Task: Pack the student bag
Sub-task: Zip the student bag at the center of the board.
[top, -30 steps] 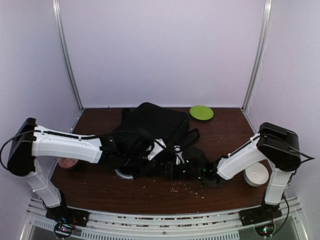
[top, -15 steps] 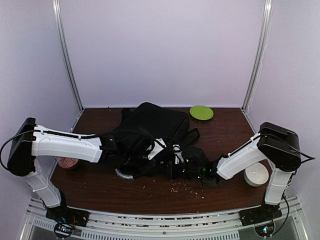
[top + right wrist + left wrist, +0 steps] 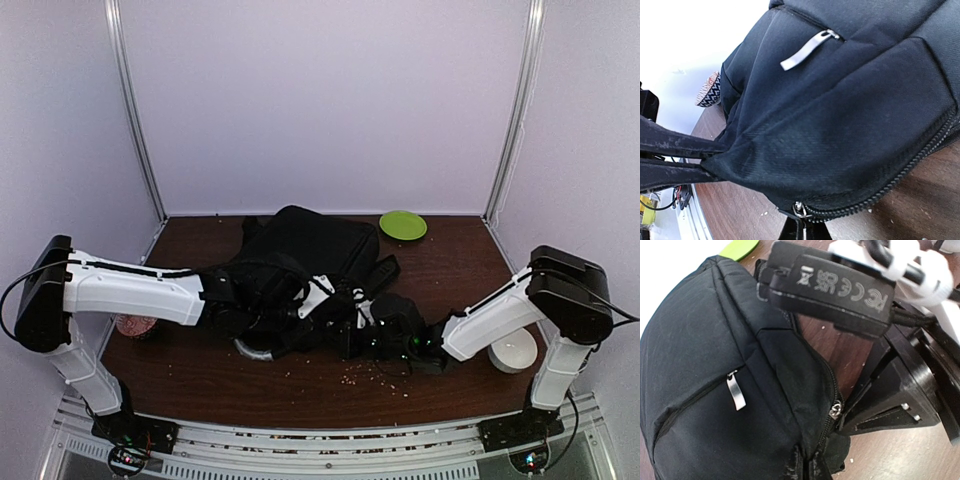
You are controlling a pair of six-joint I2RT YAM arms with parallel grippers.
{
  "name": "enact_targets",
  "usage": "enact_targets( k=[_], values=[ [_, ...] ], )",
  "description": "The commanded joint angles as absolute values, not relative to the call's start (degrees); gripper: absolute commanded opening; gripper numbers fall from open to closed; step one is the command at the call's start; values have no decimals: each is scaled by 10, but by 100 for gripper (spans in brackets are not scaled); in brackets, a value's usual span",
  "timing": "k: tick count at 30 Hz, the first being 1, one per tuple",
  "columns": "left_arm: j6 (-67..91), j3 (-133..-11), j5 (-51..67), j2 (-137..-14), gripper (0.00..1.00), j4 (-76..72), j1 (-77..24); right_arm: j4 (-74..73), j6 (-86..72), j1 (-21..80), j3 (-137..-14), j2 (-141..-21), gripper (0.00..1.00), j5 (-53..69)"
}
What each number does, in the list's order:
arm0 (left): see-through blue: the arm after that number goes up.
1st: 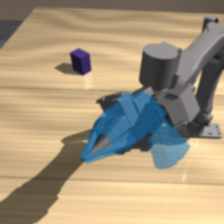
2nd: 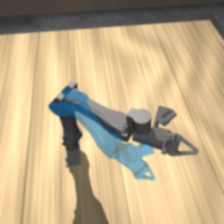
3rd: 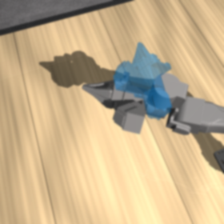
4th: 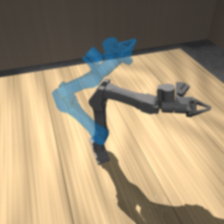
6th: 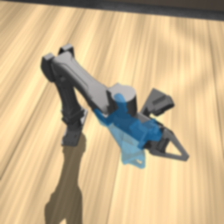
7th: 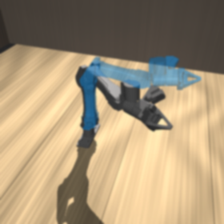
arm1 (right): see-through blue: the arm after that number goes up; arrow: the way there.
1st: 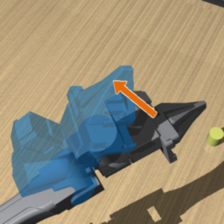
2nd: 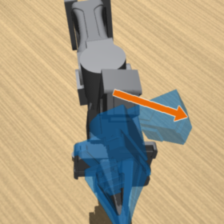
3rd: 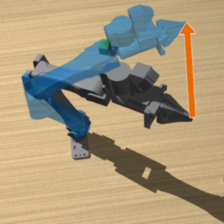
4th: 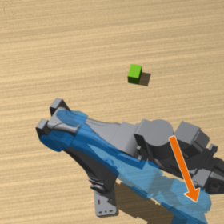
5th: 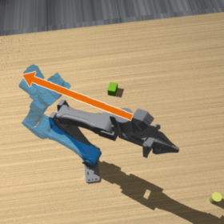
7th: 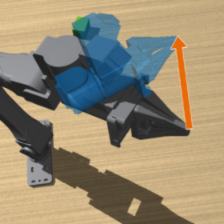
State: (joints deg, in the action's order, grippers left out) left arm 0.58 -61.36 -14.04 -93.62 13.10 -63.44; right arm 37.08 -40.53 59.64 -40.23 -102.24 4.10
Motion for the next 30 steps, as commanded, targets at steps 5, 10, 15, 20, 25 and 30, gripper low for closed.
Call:
enact_targets(
  k=[5,10,15,20,25,30],
  values=[
    [15,-597,-125,-913,0,134,-646,460,-458,542,-335,-1003,0,23],
    [13,-598,-137,-920,0,136,-647,529,-463,538,-329,-1008,0,120],
    [2,-613,-148,-930,0,141,-648,545,-465,535,-308,-990,0,151],
    [-1,-611,-151,-933,0,143,-647,549,-470,525,-284,-970,0,154],
    [3,-603,-148,-929,0,142,-649,549,-479,505,-267,-968,0,152],
    [2,-597,-144,-930,0,137,-655,571,-500,487,-263,-974,0,169]
  ],
)
